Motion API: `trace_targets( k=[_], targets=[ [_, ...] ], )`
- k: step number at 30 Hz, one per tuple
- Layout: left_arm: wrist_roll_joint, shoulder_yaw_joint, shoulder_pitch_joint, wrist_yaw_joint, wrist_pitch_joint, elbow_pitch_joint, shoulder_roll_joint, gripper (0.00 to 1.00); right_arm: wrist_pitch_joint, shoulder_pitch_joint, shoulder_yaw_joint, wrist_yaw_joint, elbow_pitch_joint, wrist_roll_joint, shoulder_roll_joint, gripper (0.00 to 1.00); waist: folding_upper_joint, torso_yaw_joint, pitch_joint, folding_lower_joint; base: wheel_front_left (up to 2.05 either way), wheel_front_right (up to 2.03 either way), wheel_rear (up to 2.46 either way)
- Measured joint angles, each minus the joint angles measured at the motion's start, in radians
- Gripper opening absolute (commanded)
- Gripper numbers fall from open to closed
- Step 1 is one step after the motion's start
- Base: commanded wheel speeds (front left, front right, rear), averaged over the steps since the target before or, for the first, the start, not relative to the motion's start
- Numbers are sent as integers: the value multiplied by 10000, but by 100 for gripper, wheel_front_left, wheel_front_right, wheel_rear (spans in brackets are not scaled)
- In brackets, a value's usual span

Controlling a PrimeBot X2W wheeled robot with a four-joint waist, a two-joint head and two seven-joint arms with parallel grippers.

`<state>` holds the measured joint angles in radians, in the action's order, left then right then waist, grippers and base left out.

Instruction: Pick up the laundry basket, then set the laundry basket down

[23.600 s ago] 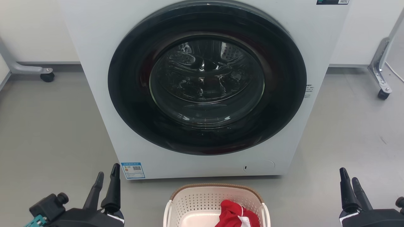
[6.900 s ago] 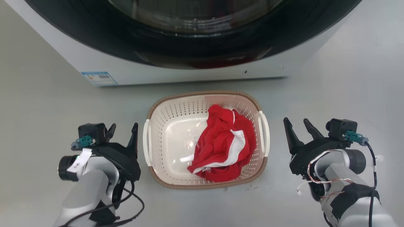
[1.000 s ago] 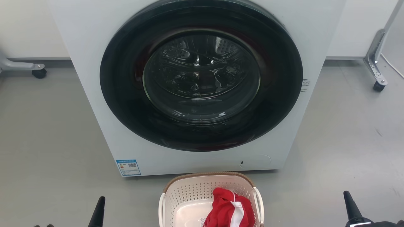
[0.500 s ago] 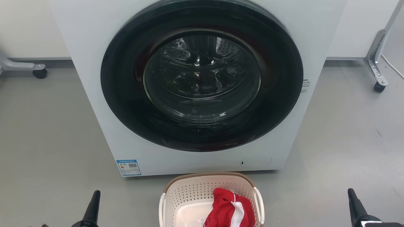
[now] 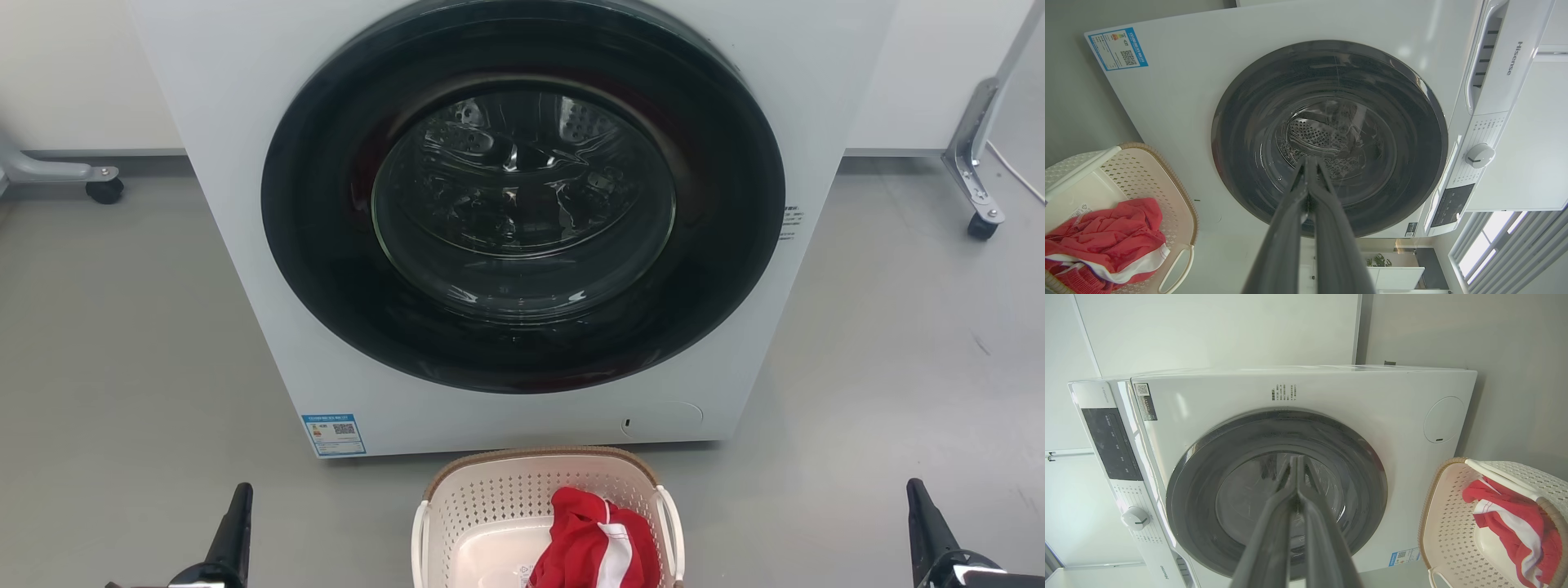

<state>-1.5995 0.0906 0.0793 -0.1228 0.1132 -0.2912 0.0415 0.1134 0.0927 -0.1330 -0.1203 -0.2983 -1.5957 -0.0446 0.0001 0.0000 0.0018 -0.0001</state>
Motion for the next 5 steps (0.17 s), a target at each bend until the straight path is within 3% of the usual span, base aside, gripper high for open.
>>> trace_targets(
  k=[5],
  targets=[
    [0, 2, 0, 0, 0, -4, 0, 0, 0, 0, 0, 0, 0, 0, 2, 0, 0, 0, 0, 0, 0, 0, 0]
  ],
)
